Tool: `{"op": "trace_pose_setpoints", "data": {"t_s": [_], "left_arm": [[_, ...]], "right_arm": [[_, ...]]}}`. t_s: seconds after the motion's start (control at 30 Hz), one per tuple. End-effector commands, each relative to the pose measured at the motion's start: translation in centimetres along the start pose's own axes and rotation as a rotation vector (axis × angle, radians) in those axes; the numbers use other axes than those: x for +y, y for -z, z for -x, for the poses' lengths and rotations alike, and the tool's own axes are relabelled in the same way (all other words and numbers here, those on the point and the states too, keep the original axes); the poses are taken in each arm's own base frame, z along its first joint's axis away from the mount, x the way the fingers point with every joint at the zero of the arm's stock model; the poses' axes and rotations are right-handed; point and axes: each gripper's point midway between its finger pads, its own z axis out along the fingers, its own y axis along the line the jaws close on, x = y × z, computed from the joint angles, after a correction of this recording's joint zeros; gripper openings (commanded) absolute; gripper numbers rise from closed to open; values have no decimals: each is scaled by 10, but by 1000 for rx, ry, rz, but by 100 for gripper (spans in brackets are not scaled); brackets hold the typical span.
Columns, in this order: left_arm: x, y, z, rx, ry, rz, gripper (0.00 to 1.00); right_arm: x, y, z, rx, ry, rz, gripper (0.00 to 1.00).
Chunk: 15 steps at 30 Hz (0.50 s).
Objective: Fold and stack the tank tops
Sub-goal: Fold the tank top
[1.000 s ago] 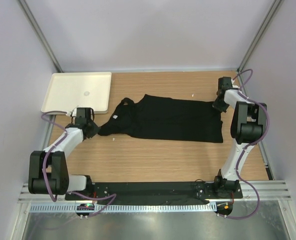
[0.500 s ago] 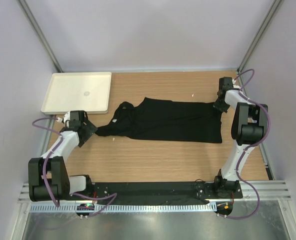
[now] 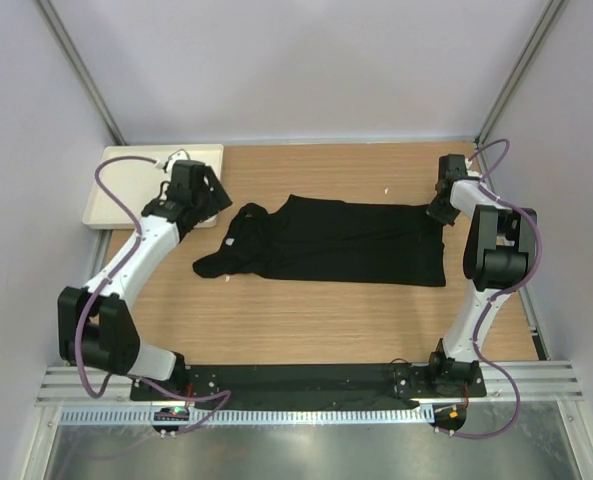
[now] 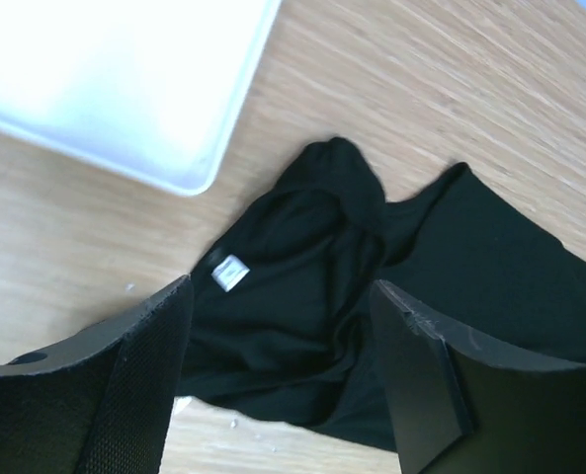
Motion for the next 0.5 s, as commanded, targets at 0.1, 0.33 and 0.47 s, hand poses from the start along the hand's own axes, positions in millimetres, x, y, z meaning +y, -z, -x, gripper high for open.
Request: {"op": "trace_pose_setpoints", "data": {"t_s": [0.1, 0.33, 0.47], "left_arm": [[-56, -41, -21, 124, -142, -44, 72], [-80, -98, -41, 230, -265, 29, 72], [-76, -120, -54, 283, -337, 100, 62]], "right_arm": [[7, 14, 23, -62, -32, 42, 1], [7, 13, 19, -55, -28, 44, 1], [7, 13, 19, -54, -28, 44, 1]]}}
